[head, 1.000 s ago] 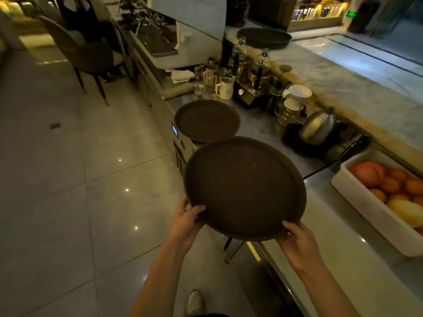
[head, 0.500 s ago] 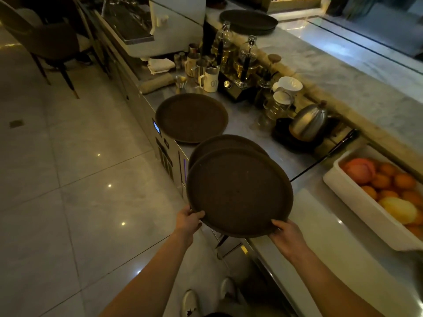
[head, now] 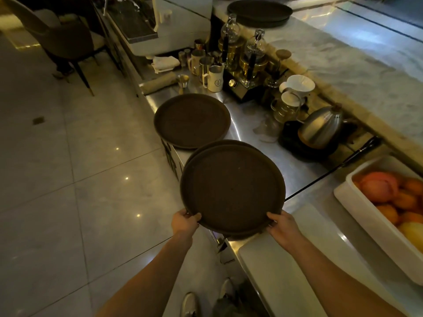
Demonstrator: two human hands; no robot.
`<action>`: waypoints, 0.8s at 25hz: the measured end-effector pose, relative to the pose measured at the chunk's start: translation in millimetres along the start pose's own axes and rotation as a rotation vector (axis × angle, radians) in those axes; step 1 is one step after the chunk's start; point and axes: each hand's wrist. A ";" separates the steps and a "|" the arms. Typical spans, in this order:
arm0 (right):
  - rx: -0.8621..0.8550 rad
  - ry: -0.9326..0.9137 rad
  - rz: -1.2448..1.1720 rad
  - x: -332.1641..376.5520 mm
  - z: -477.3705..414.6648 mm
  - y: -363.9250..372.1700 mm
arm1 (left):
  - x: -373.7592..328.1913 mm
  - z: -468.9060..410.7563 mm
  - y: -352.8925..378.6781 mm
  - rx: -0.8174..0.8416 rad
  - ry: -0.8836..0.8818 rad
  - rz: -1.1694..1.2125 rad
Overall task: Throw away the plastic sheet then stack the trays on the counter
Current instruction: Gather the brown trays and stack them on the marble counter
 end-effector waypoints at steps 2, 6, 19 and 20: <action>-0.021 0.013 0.041 7.3 -7.3 -0.5 | -5.8 -0.8 6.6 -0.023 0.017 -0.018; -0.097 0.029 0.166 15.8 -24.0 -5.0 | -12.3 -4.2 12.2 -0.054 0.054 -0.032; -0.549 -0.178 0.778 14.7 -47.3 -10.1 | -13.3 4.3 30.2 -0.159 0.151 -0.304; -0.550 -0.180 0.790 14.3 -46.8 -9.5 | -13.0 4.7 30.5 -0.159 0.155 -0.306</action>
Point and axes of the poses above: each hand's wrist, its own z-axis away from the middle knuckle, its own y-axis out of the palm, x = y × z, and after that the axes turned 15 degrees about y, right-handed
